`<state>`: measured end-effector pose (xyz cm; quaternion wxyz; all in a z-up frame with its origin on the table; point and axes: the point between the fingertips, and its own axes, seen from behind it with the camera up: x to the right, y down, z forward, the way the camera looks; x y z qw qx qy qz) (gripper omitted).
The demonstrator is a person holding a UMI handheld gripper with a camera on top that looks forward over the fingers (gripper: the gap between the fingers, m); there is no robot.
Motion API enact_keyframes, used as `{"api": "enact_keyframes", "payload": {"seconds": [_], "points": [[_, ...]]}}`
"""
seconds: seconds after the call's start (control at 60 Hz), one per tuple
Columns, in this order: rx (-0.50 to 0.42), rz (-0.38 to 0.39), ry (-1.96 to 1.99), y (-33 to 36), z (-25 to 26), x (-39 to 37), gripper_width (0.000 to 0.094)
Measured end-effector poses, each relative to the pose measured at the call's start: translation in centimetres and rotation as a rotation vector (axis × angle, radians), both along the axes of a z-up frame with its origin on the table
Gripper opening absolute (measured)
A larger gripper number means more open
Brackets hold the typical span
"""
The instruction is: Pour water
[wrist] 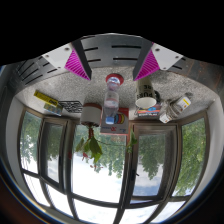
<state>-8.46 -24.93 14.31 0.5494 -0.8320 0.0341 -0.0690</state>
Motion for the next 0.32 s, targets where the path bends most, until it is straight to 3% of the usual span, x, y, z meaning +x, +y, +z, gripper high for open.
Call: {"api": "enact_keyframes", "payload": {"seconds": [0.317], "points": [[0.016, -0.029, -0.005, -2.0, 1.4, 1.0, 0.0854]]}}
